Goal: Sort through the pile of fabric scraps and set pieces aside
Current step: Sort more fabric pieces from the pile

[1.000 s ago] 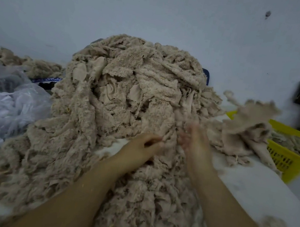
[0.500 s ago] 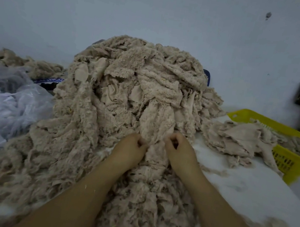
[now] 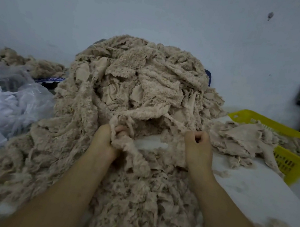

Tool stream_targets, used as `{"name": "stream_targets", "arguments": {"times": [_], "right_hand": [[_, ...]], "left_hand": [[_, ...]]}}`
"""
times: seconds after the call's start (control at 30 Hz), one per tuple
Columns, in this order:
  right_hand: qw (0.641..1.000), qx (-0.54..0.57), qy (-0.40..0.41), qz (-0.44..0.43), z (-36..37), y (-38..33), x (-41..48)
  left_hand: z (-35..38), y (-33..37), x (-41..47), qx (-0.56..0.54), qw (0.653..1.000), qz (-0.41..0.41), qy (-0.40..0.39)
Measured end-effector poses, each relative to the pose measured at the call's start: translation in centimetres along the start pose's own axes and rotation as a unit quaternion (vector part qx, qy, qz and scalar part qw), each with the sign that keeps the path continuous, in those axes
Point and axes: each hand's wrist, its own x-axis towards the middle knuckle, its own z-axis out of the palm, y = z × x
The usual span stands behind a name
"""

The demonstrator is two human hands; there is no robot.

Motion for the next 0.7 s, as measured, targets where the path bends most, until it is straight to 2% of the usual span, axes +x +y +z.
{"name": "stream_targets", "arguments": {"times": [0.03, 0.07, 0.1, 0.17, 0.2, 0.23, 0.27, 0.33, 0.4, 0.5, 0.53, 0.6, 0.67, 0.7], "right_hand": [[1.0, 0.015, 0.005, 0.01, 0.0, 0.0, 0.1], [0.999, 0.038, 0.011, 0.028, 0.1, -0.1, 0.2], [0.996, 0.07, 0.016, 0.051, 0.1, -0.1, 0.3], [0.985, 0.138, 0.016, 0.102, 0.1, -0.2, 0.6], [0.983, 0.146, 0.014, 0.114, 0.1, -0.2, 0.7], [0.985, 0.129, 0.012, 0.112, -0.1, -0.1, 0.8], [0.991, 0.093, 0.008, 0.098, -0.1, -0.1, 0.7], [0.998, -0.005, -0.013, 0.053, 0.0, 0.3, 0.6], [0.996, -0.083, -0.024, 0.003, 0.3, 0.6, 0.4], [0.991, -0.097, -0.015, -0.095, 0.5, 0.6, 0.3], [0.992, -0.08, -0.032, -0.094, 0.8, 0.5, 0.2], [0.994, -0.007, -0.106, 0.003, 1.3, 0.2, -0.3], [0.969, 0.097, -0.186, 0.13, 1.6, 0.5, 0.0], [0.955, 0.149, -0.207, 0.154, 1.6, 0.7, 0.2]], "left_hand": [[-0.1, 0.4, -0.9, 0.052, 0.994, 0.038, -0.089], [-1.4, 0.6, -1.0, 0.023, 0.99, 0.087, -0.113], [-2.3, 0.6, -0.5, -0.072, 0.982, 0.089, -0.152], [-1.4, 1.1, 0.2, -0.04, 0.997, 0.064, 0.005], [-0.3, 0.6, 0.3, -0.09, 0.995, 0.027, -0.014], [-0.5, 0.8, -0.2, -0.17, 0.984, 0.03, -0.038], [-0.2, 0.8, -0.6, -0.18, 0.981, 0.055, -0.039], [0.6, 0.7, -0.5, -0.129, 0.987, 0.087, -0.037], [1.4, 0.3, -1.1, 0.001, 0.992, 0.121, -0.032], [2.4, -0.5, -2.1, 0.179, 0.97, 0.142, -0.083], [2.6, -0.9, -2.2, 0.221, 0.958, 0.14, -0.116], [3.0, -1.8, -2.5, 0.295, 0.93, 0.132, -0.175], [3.2, -2.1, -2.9, 0.335, 0.909, 0.101, -0.227], [3.3, -2.1, -3.0, 0.346, 0.902, 0.083, -0.244]]}}
